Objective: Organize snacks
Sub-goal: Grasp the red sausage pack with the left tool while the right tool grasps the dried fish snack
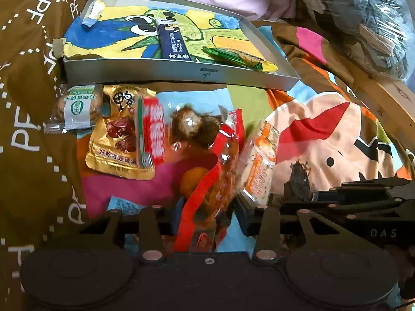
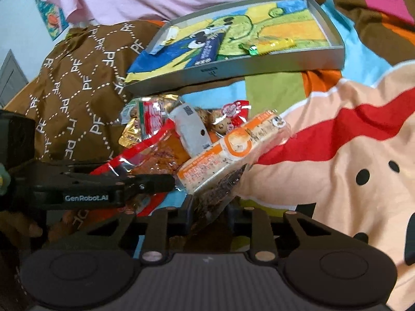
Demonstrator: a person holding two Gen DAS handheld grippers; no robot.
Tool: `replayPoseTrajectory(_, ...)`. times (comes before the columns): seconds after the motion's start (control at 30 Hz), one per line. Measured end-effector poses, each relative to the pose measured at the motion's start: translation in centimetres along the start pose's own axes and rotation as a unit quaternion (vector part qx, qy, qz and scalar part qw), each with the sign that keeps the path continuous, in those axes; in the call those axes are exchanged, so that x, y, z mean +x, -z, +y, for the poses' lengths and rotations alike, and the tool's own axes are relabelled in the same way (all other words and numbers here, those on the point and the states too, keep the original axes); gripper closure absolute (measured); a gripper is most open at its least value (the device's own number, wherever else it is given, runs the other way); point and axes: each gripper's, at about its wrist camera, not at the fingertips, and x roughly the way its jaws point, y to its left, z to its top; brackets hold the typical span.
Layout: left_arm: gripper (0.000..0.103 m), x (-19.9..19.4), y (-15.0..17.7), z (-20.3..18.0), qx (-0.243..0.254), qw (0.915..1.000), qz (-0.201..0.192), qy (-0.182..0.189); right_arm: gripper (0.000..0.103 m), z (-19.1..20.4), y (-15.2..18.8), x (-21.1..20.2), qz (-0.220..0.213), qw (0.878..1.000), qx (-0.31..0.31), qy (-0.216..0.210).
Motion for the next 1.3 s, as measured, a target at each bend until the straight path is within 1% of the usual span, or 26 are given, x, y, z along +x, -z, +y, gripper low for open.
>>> replayPoseTrajectory(0.07,0.067,-0.4,0.3,-0.5,0.006,1.0,0.001,-0.006,0.079,0.3,0.0,-0.4,-0.003,1.0,-0.01,0.001)
replayPoseTrajectory(0.1,0.072,-0.6,0.5,-0.9,0.013,0.9998,0.002,-0.011,0.08,0.5,0.0,-0.6,-0.003,1.0,-0.015,0.001)
replayPoseTrajectory(0.13,0.081,-0.8,0.6,-1.2,0.02,0.9997,0.003,-0.013,0.08,0.5,0.1,-0.7,-0.003,1.0,-0.018,0.0)
replayPoseTrajectory(0.17,0.086,-1.0,0.7,-1.5,0.025,0.9996,0.005,-0.009,0.08,0.6,0.1,-0.9,-0.003,1.0,-0.02,0.001)
replayPoseTrajectory(0.2,0.086,-1.2,0.9,-1.9,0.03,0.9995,0.007,-0.007,0.08,0.7,0.1,-1.0,-0.004,1.0,-0.023,0.001)
replayPoseTrajectory(0.33,0.085,-1.5,1.5,-2.7,0.051,0.9985,-0.006,-0.021,0.08,0.5,0.3,-1.3,-0.005,1.0,-0.024,0.002)
replayPoseTrajectory(0.4,0.084,-1.3,1.4,-2.4,0.04,0.9989,-0.013,-0.018,0.08,0.4,0.5,-1.5,-0.005,1.0,-0.023,0.001)
replayPoseTrajectory(0.43,0.081,-1.2,1.4,-2.3,0.035,0.9991,-0.019,-0.015,0.08,0.3,0.5,-1.5,-0.004,1.0,-0.022,0.001)
replayPoseTrajectory(0.5,0.081,-0.8,1.1,-2.1,0.028,0.9991,-0.031,-0.007,0.08,0.2,0.6,-1.5,-0.003,1.0,-0.02,0.001)
replayPoseTrajectory(0.67,0.079,0.0,0.6,-2.4,0.03,0.9983,-0.051,0.001,0.079,0.0,0.6,-1.2,0.0,1.0,-0.016,0.001)
replayPoseTrajectory(0.73,0.079,0.1,0.6,-2.6,0.041,0.9976,-0.056,-0.002,0.079,-0.1,0.6,-1.0,0.002,1.0,-0.014,0.002)
replayPoseTrajectory(0.83,0.081,0.0,0.9,-3.4,0.075,0.9953,-0.06,-0.016,0.079,-0.2,0.6,-0.7,0.004,1.0,-0.011,0.003)
replayPoseTrajectory(0.87,0.082,0.0,1.0,-3.6,0.081,0.9947,-0.061,-0.019,0.079,-0.2,0.6,-0.6,0.005,1.0,-0.011,0.004)
replayPoseTrajectory(0.9,0.085,0.0,1.1,-3.7,0.085,0.994,-0.064,-0.025,0.079,-0.1,0.5,-0.5,0.005,1.0,-0.012,0.004)
replayPoseTrajectory(0.97,0.085,-0.1,1.2,-3.8,0.092,0.993,-0.067,-0.033,0.079,0.0,0.5,-0.4,0.004,1.0,-0.015,0.006)
replayPoseTrajectory(1.2,0.085,-0.4,1.3,-3.9,0.097,0.9921,-0.07,-0.038,0.079,0.5,0.6,-0.6,-0.003,0.999,-0.031,0.011)
replayPoseTrajectory(1.3,0.087,-0.7,1.5,-4.3,0.106,0.9904,-0.077,-0.044,0.079,0.7,0.7,-0.8,-0.008,0.999,-0.039,0.012)
